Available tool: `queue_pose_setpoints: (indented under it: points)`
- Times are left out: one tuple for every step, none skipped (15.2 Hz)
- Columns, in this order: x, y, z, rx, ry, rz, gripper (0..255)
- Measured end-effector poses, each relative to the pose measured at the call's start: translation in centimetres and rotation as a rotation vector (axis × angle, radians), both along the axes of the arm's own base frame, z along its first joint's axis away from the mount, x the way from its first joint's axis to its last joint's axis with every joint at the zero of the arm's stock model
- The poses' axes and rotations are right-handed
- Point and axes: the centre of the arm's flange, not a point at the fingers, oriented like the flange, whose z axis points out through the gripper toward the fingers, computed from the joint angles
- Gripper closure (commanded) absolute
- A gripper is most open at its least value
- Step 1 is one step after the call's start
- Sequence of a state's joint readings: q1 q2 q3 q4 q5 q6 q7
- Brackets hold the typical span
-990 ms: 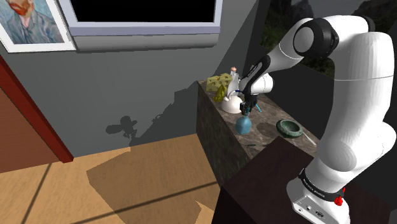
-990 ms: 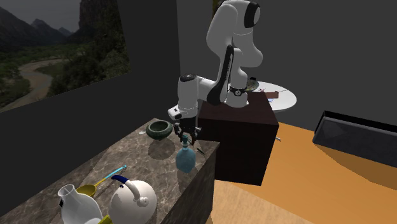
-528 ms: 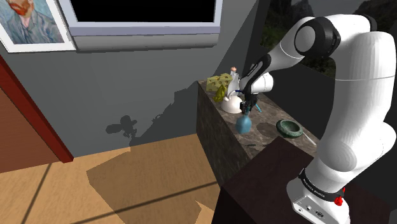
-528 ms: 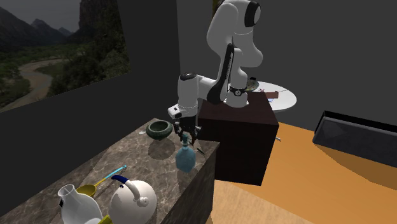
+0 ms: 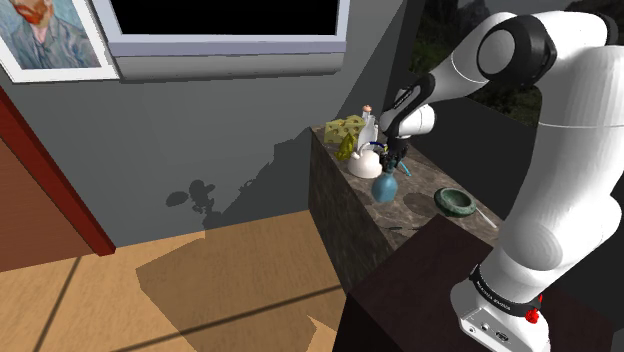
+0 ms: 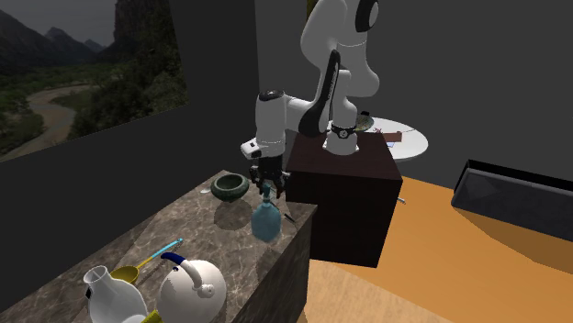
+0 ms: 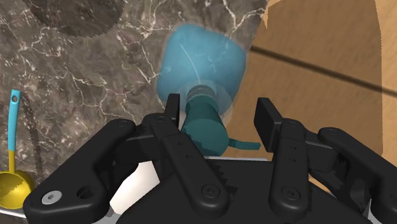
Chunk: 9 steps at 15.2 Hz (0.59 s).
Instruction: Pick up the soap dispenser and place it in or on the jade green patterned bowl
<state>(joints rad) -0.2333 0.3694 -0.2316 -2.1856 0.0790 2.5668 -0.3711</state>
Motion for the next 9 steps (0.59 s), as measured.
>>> queue_pose_setpoints:
  points:
    - [-0.1,0.0,0.4,0.0,0.0,0.0,255]
    - [0.0,-0.2,1.1,0.0,0.0,0.0,255]
    - [-0.1,0.0,1.6,0.0,0.0,0.0,255]
    - [0.0,0.0,2.1,0.0,0.0,0.0,255]
    - [0.0,0.0,2.6,0.0,0.0,0.0,255]
    - [0.0,0.0,3.1,0.0,0.0,0.0,255]
    - [0.0,0.0,3.7,0.0,0.0,0.0,255]
    - [-0.1,-0.1,4.3,0.0,0.0,0.0,255]
    - [0.0,-0.1,4.9,0.0,0.0,0.0,255]
